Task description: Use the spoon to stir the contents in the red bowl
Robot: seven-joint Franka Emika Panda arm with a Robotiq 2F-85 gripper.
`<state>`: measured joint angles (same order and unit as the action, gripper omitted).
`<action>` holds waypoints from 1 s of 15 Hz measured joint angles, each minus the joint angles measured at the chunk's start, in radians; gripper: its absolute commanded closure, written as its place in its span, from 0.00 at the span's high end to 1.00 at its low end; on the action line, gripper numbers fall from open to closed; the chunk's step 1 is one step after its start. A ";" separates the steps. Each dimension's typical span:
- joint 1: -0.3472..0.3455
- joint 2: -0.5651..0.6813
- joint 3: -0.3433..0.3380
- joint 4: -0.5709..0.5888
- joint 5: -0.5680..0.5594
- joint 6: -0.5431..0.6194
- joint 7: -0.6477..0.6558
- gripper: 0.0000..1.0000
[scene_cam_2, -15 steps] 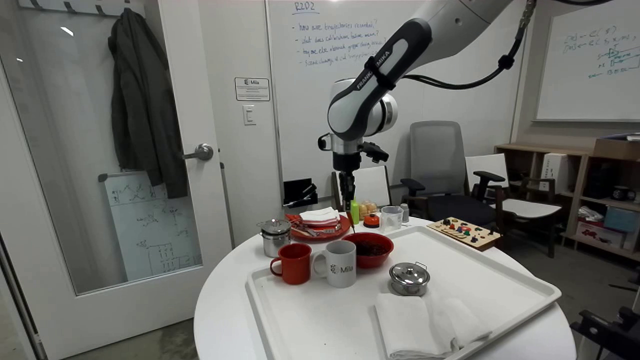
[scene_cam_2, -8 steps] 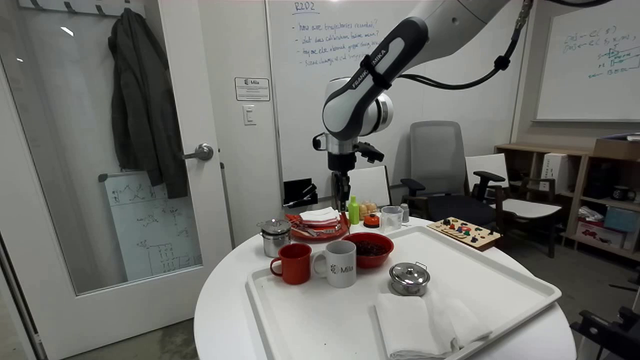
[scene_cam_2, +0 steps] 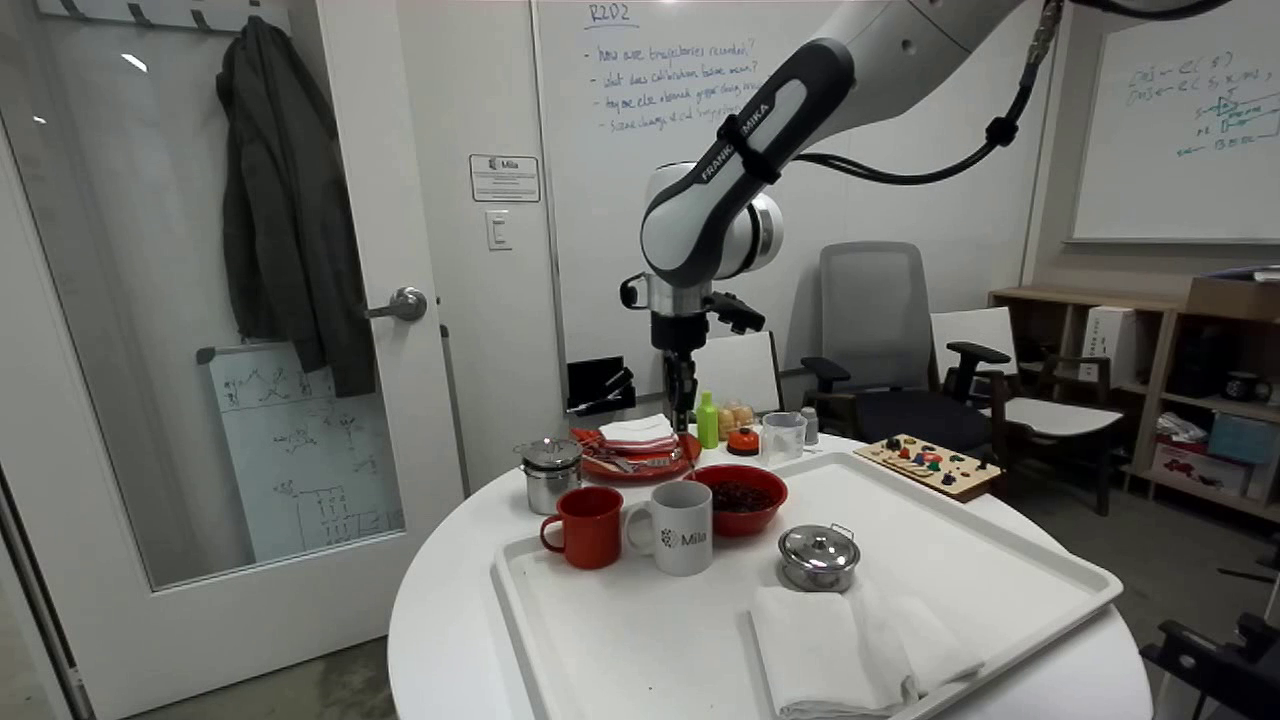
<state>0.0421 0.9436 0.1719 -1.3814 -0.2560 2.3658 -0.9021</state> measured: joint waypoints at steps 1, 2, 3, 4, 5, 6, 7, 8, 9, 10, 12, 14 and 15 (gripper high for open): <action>0.000 -0.001 0.003 -0.004 0.000 0.001 0.001 0.14; 0.001 -0.002 0.005 -0.009 0.000 0.002 0.002 0.14; 0.001 -0.004 0.006 -0.015 0.000 0.003 0.004 0.14; 0.002 -0.006 0.007 -0.023 0.000 0.005 0.008 0.14; 0.002 -0.009 0.006 -0.030 0.000 0.006 0.014 0.14; 0.001 -0.013 0.006 -0.040 0.000 0.007 0.021 0.14; 0.001 -0.021 0.003 -0.053 0.000 0.008 0.029 0.14; 0.000 -0.030 -0.001 -0.067 0.000 0.008 0.040 0.14; 0.000 -0.041 -0.006 -0.082 0.000 0.009 0.052 0.14; -0.001 -0.054 -0.012 -0.098 0.000 0.009 0.064 0.14; -0.003 -0.081 -0.025 -0.130 0.000 0.012 0.088 0.14; -0.005 -0.107 -0.037 -0.156 0.000 0.015 0.102 0.14; -0.005 -0.116 -0.041 -0.165 0.000 0.016 0.105 0.14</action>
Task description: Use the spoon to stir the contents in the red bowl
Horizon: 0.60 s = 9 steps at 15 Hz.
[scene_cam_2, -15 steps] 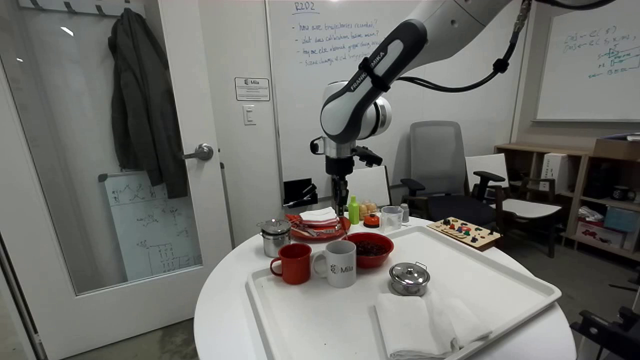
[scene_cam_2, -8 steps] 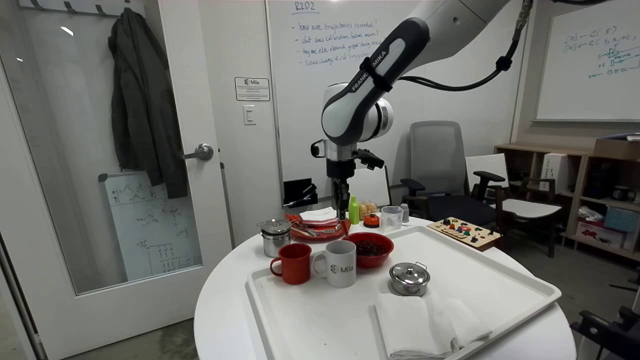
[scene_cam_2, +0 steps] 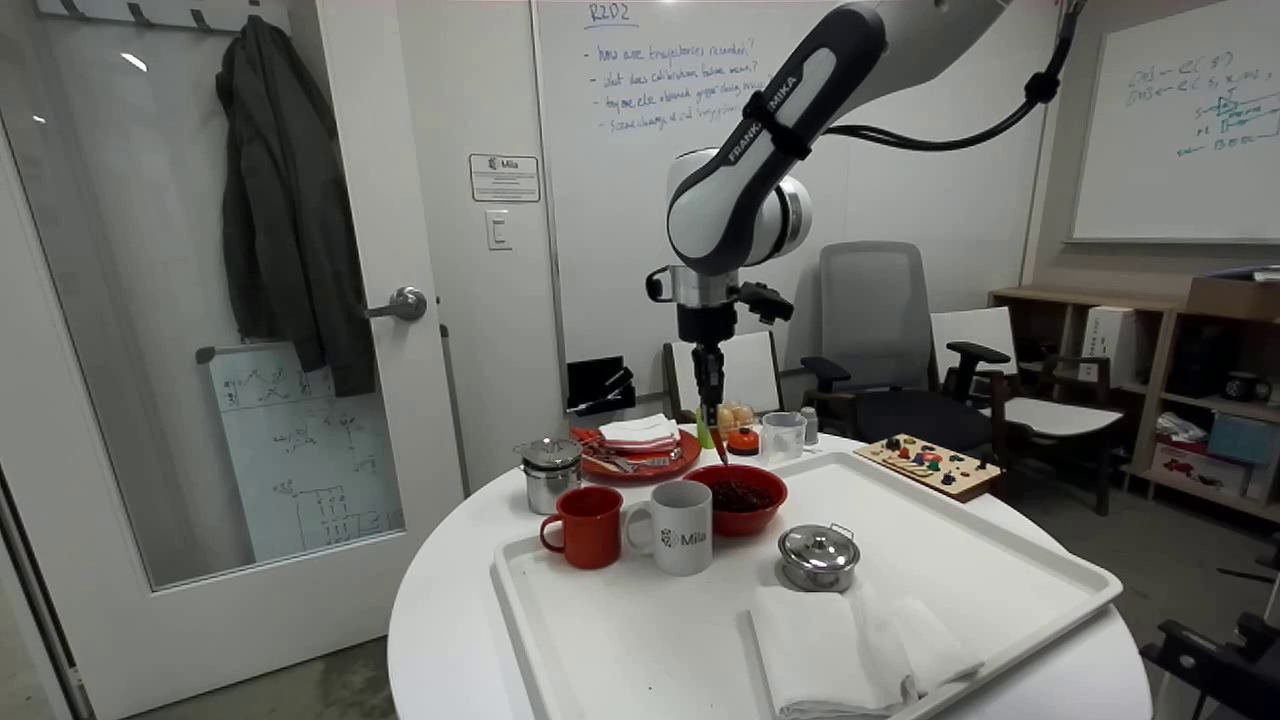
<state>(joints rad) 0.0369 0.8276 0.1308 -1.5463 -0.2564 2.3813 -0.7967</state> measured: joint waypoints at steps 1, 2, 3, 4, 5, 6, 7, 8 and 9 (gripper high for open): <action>-0.001 -0.007 -0.002 -0.005 0.000 0.000 0.001 0.14; -0.001 -0.011 -0.003 -0.008 0.000 0.001 0.001 0.14; -0.001 -0.013 -0.003 -0.009 0.000 0.002 0.001 0.14; -0.001 -0.013 -0.003 -0.009 0.000 0.003 0.001 0.14; -0.001 -0.013 -0.002 -0.009 0.000 0.006 0.000 0.14; -0.001 -0.013 -0.002 -0.008 0.000 0.007 -0.001 0.14; 0.000 -0.012 -0.002 -0.008 -0.001 0.008 -0.001 0.14; 0.000 -0.011 -0.002 -0.006 -0.001 0.008 -0.001 0.14; 0.000 -0.007 -0.002 -0.003 -0.002 0.008 -0.001 0.14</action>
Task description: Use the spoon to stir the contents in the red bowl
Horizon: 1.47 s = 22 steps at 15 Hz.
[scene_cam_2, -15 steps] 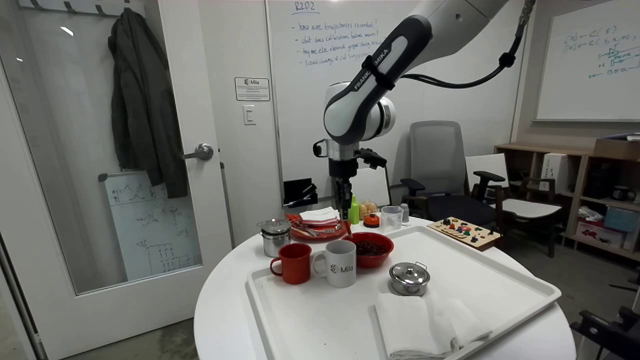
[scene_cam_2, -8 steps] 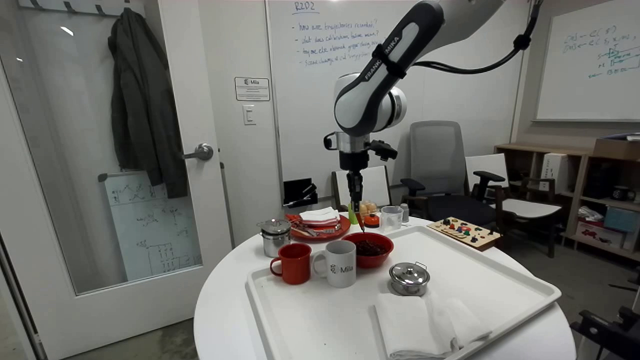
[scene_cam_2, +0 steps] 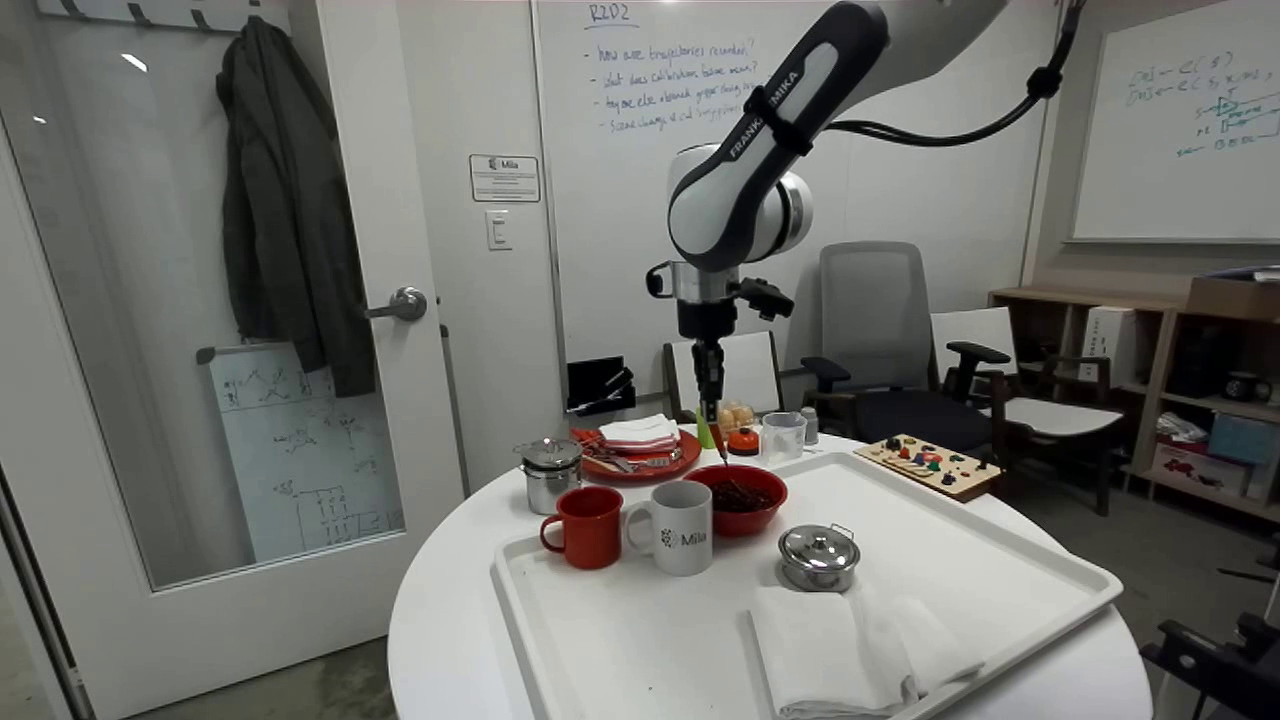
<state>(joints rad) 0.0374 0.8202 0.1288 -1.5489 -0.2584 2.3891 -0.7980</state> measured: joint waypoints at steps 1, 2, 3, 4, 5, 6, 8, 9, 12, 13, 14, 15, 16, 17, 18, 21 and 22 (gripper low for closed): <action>0.000 0.003 -0.001 0.004 -0.001 0.000 0.000 0.14; 0.000 0.006 -0.002 0.007 -0.001 0.000 0.000 0.14; 0.000 0.009 -0.004 0.012 -0.002 0.000 -0.001 0.14; 0.000 0.014 -0.005 0.019 -0.003 0.000 -0.002 0.14; 0.000 0.019 -0.007 0.027 -0.004 -0.001 -0.005 0.14; 0.000 0.025 -0.008 0.037 -0.004 -0.003 -0.008 0.14; 0.000 0.039 -0.009 0.065 -0.005 -0.010 -0.018 0.14; 0.001 0.048 -0.009 0.081 -0.006 -0.016 -0.024 0.14; 0.007 0.074 -0.008 0.133 -0.006 -0.035 -0.044 0.14; 0.009 0.084 -0.008 0.150 -0.006 -0.042 -0.052 0.14; 0.013 0.093 -0.007 0.166 -0.006 -0.048 -0.059 0.14; 0.016 0.102 -0.006 0.182 -0.006 -0.054 -0.067 0.14; 0.021 0.110 -0.004 0.195 -0.006 -0.057 -0.073 0.14; 0.026 0.119 -0.002 0.208 -0.006 -0.060 -0.080 0.14; 0.031 0.127 0.001 0.220 -0.006 -0.063 -0.088 0.14; 0.045 0.149 0.010 0.243 -0.006 -0.065 -0.107 0.14; 0.048 0.154 0.013 0.246 -0.006 -0.065 -0.110 0.14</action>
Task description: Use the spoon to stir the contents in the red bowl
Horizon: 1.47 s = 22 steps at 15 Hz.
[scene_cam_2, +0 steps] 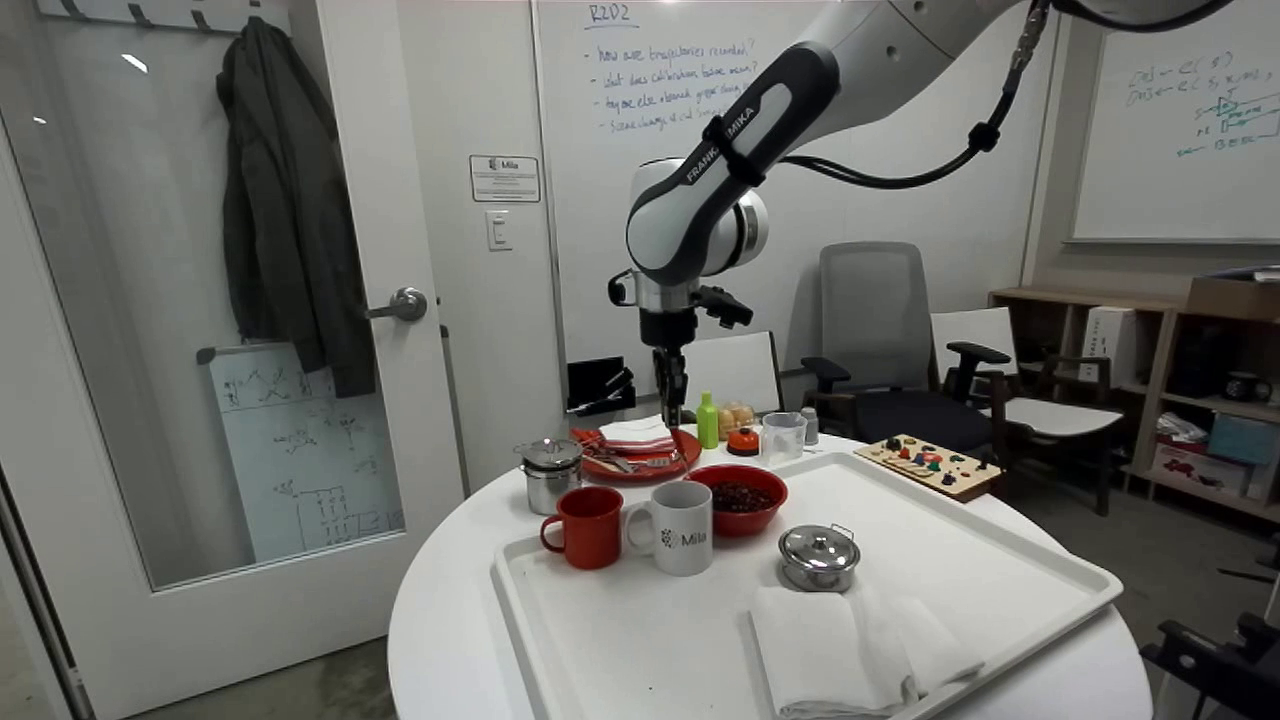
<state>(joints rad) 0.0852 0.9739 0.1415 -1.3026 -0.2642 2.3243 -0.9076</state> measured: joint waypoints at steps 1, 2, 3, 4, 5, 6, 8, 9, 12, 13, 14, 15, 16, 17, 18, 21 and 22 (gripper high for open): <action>0.003 0.004 0.002 0.003 0.000 0.000 -0.001 0.14; 0.006 0.006 0.002 0.003 0.000 -0.001 -0.001 0.14; 0.008 0.007 0.002 0.003 0.000 -0.004 -0.001 0.14; 0.008 0.008 0.002 0.003 0.000 -0.006 -0.001 0.14; 0.008 0.008 0.002 0.002 0.000 -0.007 -0.001 0.14; 0.007 0.008 0.002 0.000 0.000 -0.007 -0.001 0.14; 0.005 0.008 0.000 -0.005 0.000 -0.007 0.000 0.14; 0.004 0.007 -0.002 -0.009 0.000 -0.006 0.001 0.14; -0.001 -0.003 -0.006 -0.032 0.000 -0.002 0.010 0.14; -0.002 -0.008 -0.007 -0.043 0.000 -0.001 0.016 0.14; -0.004 -0.014 -0.007 -0.055 0.000 0.001 0.023 0.14; -0.006 -0.021 -0.009 -0.068 0.001 0.003 0.030 0.14; -0.008 -0.031 -0.010 -0.084 0.001 0.005 0.040 0.14; -0.010 -0.040 -0.012 -0.100 0.001 0.007 0.050 0.14; -0.012 -0.050 -0.014 -0.116 0.001 0.008 0.060 0.14; -0.016 -0.076 -0.030 -0.153 0.001 0.008 0.089 0.14; -0.017 -0.083 -0.037 -0.161 0.000 0.008 0.099 0.14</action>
<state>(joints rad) 0.0686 0.8909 0.1049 -1.4640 -0.2640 2.3324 -0.8087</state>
